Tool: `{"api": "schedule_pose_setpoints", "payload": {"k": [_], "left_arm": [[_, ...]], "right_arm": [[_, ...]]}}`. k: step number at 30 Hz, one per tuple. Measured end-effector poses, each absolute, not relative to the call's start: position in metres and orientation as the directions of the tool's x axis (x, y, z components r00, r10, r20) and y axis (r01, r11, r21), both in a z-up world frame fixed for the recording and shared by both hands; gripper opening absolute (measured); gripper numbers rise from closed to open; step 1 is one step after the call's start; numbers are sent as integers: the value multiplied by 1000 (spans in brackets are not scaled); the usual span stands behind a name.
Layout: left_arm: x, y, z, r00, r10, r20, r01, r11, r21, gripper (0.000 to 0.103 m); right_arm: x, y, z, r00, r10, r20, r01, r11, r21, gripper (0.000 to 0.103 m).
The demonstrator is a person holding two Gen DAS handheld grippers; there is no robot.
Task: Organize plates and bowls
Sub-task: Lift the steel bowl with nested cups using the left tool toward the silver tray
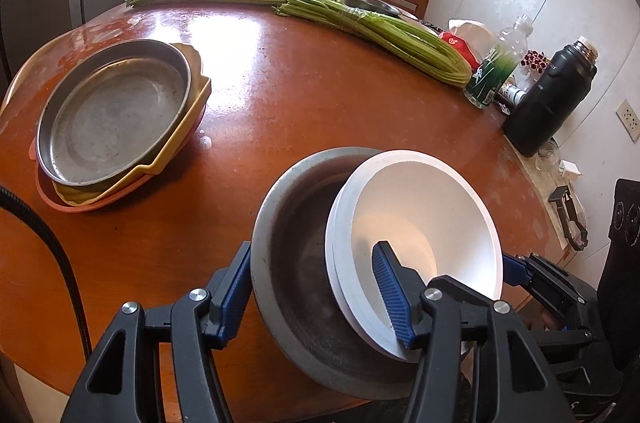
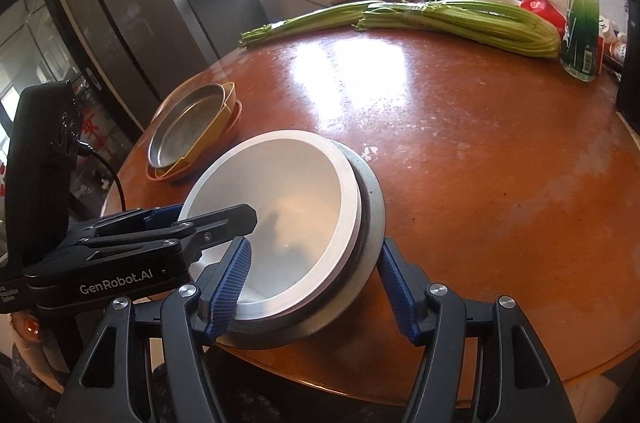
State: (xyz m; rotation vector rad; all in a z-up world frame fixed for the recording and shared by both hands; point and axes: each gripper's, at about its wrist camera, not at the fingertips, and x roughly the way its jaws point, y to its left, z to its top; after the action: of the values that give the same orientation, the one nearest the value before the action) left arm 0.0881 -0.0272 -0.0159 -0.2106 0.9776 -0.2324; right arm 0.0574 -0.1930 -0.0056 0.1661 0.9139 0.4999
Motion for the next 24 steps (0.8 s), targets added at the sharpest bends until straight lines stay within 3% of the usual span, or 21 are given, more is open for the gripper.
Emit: {"api": "schedule_pose_setpoints", "payload": {"k": [24], "left_arm": [[95,-22,-29,503,-359,-786,92,927,-364,57]], "right_arm": [[58,-192,-9,472,524,-709,-354,849,392,66]]}}
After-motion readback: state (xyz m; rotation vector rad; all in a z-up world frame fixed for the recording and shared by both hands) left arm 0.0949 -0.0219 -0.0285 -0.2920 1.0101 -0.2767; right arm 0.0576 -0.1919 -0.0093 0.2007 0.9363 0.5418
